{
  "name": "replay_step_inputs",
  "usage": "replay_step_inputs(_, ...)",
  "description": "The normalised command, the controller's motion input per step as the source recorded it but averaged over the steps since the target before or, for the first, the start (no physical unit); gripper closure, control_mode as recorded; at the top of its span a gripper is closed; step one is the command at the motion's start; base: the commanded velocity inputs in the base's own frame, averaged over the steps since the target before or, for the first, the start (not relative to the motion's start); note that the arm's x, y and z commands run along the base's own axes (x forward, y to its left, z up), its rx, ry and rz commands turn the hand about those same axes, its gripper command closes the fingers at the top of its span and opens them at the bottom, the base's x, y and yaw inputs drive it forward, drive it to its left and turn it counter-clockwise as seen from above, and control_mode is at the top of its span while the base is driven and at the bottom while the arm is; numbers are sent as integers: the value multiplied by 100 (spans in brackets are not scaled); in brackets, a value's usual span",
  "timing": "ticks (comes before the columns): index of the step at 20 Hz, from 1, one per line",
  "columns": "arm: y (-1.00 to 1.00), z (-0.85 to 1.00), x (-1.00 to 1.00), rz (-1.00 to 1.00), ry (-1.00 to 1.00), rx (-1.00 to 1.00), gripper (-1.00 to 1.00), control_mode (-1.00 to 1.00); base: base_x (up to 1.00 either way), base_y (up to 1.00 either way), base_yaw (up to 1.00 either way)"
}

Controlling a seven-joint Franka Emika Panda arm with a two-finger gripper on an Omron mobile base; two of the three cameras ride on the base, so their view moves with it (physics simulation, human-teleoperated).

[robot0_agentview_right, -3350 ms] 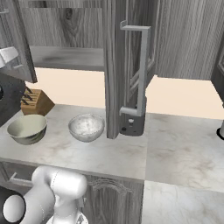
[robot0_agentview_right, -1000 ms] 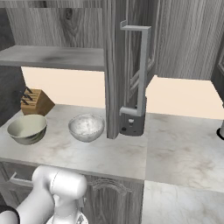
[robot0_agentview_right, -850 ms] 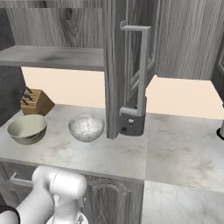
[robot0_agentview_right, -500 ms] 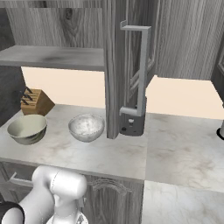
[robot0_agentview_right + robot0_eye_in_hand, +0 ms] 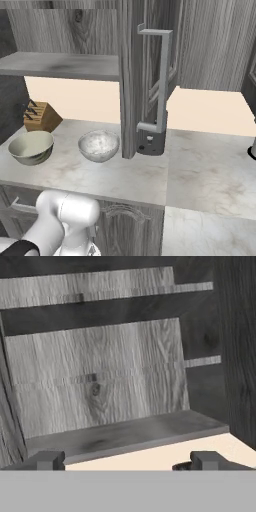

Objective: Open the cabinet. Pick the bowls from the counter and place them in the cabinet. Then close the cabinet.

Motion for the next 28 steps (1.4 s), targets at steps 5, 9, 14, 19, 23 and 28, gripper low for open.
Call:
replay_step_inputs(5, -50, -18, 8, 9, 2, 4, -100, -100, 0, 0, 0)
replay_step_inputs(9, -31, -31, 40, 14, 7, 0, -100, -100, 0, 0, 0)
replay_step_inputs(14, -28, -44, 18, 16, 13, 0, -100, -100, 0, 0, 0)
replay_step_inputs(19, -17, -40, 0, 18, 5, 0, -100, -100, 0, 0, 0)
replay_step_inputs(23, 0, -44, 3, 18, 10, 0, -100, -100, 0, 0, 0)
replay_step_inputs(28, 12, -18, 24, 7, 6, 0, -100, -100, 0, 0, 0)
